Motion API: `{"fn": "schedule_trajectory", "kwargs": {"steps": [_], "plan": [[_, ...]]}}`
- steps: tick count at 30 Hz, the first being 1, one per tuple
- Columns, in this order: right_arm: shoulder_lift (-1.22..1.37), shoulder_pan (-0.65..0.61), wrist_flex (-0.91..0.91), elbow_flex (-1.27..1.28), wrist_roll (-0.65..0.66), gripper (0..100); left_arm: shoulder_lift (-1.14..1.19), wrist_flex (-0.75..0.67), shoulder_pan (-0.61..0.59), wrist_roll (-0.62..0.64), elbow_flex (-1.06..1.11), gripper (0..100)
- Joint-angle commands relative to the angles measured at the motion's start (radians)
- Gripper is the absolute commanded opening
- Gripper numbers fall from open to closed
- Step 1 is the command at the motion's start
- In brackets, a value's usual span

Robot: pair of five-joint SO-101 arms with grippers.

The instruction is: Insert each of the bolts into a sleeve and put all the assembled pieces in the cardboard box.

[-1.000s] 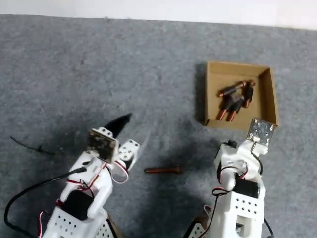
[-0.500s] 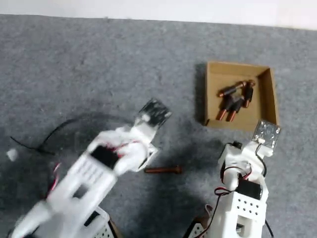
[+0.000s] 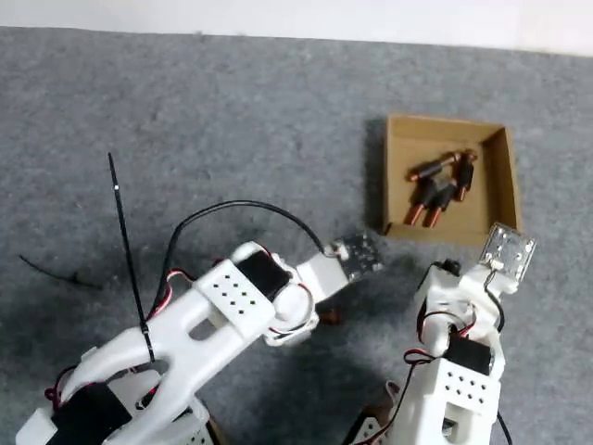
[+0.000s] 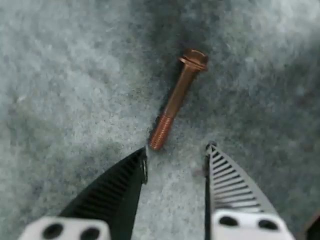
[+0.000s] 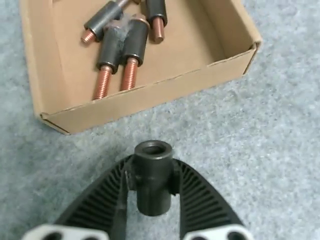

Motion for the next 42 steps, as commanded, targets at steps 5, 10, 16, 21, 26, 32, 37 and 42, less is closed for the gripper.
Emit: {"fn": "schedule_trajectory", "kwargs": {"steps": [5, 10, 16, 21, 26, 32, 37, 42], "plan": [[-0.016, 0.01, -0.025, -0.012, -0.003, 0.5, -0.004, -0.166, 0.004, -0.147, 0.094, 19], [-0.016, 0.01, -0.025, -0.012, -0.002, 0.5, -0.005, -0.391, -0.047, -0.269, 0.222, 19], [-0.016, 0.008, -0.025, -0.012, 0.0, 0.5, -0.005, -0.423, -0.074, -0.275, 0.246, 19], [-0.018, 0.008, -0.025, -0.012, 0.0, 0.5, -0.01, -0.422, -0.067, -0.275, 0.245, 19], [-0.019, 0.007, -0.025, -0.012, 0.0, 0.5, -0.005, -0.422, -0.054, -0.269, 0.228, 19], [-0.019, 0.007, -0.025, -0.012, 0.0, 0.5, -0.004, -0.465, -0.041, -0.195, 0.229, 19], [-0.021, 0.007, -0.025, -0.012, 0.0, 0.5, -0.004, -0.666, -0.101, -0.157, 0.314, 19], [-0.021, 0.007, -0.025, -0.013, 0.0, 0.5, -0.004, -0.712, -0.062, -0.216, 0.343, 19]]}}
